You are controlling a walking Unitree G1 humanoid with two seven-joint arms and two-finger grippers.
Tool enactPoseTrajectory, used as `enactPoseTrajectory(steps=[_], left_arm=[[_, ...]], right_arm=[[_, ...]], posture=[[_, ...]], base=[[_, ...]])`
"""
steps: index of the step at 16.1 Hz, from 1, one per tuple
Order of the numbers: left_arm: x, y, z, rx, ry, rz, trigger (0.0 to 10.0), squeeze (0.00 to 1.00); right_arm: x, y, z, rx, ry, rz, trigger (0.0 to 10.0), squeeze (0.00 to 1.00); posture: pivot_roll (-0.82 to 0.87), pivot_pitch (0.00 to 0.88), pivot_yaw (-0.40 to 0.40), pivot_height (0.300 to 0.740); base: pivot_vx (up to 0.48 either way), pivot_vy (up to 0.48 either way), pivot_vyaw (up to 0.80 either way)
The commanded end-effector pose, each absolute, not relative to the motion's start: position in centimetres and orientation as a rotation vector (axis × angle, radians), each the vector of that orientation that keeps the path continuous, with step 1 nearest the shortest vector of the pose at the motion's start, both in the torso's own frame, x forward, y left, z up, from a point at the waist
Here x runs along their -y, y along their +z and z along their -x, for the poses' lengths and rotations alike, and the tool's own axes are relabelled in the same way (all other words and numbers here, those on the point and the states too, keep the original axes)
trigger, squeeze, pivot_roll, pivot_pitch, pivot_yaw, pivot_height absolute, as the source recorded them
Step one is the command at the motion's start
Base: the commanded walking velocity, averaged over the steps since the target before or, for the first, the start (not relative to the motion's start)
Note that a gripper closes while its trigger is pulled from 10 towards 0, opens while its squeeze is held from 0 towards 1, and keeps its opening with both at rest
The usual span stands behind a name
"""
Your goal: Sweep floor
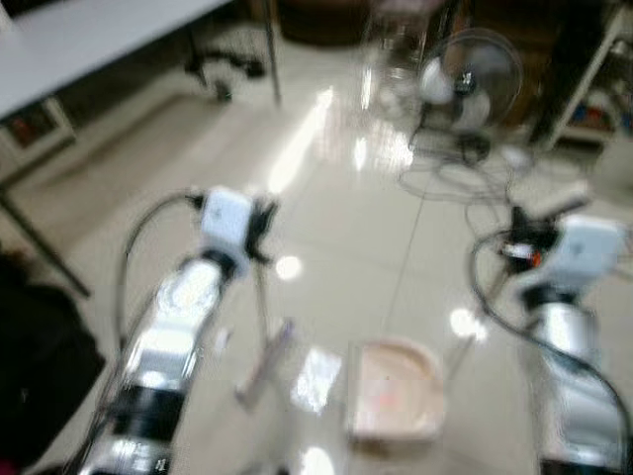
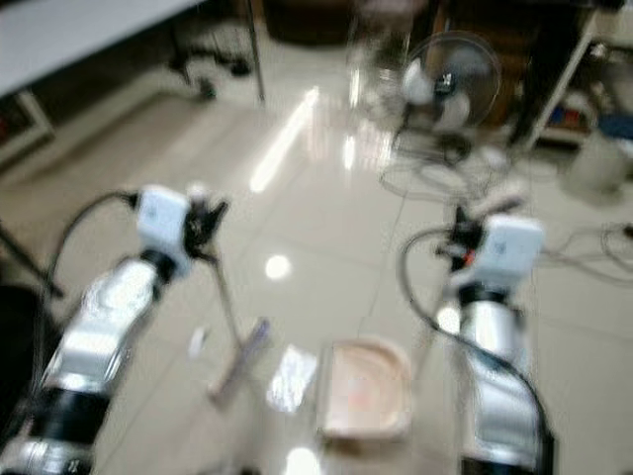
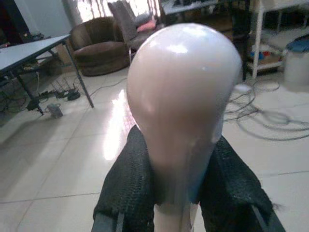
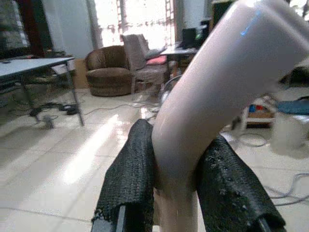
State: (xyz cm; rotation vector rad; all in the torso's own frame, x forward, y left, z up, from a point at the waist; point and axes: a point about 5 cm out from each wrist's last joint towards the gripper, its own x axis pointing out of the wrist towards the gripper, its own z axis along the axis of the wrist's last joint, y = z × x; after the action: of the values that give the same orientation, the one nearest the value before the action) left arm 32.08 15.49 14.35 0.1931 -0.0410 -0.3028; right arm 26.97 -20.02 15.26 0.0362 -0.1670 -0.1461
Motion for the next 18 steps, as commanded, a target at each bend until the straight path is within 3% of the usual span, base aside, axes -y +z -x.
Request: enactPoseTrajectory(steps=[1, 5, 12, 18], left_arm=[[-15.1, 15.2, -32.2, 0.081, -0.311, -0.214, 10.0, 0.0], [-14.9, 15.2, -32.4, 0.078, -0.324, -0.214, 10.0, 0.0], [-14.8, 15.4, -34.3, 0.114, -0.248, -0.221, 10.0, 0.0], [-13.8, 15.6, -35.2, 0.184, -0.235, -0.094, 10.0, 0.0]], right_arm=[[20.2, 16.3, -26.9, 0.218, -0.151, -0.056, 10.0, 0.0], [20.2, 16.0, -26.8, 0.223, -0.161, -0.05, 10.0, 0.0], [21.0, 16.5, -27.5, 0.287, -0.223, -0.015, 10.0, 0.0], [21.6, 16.1, -29.0, 0.318, -0.217, 0.047, 10.0, 0.0]], posture=[[-0.12, 0.068, 0.053, 0.74], [-0.11, 0.091, 0.065, 0.74], [-0.11, 0.156, 0.092, 0.74], [-0.06, 0.306, 0.095, 0.74]], base=[[0.349, 0.0, 0.0], [0.337, 0.0, 0.0], [0.0, 0.0, 0.0], [0.0, 0.0, 0.0]])
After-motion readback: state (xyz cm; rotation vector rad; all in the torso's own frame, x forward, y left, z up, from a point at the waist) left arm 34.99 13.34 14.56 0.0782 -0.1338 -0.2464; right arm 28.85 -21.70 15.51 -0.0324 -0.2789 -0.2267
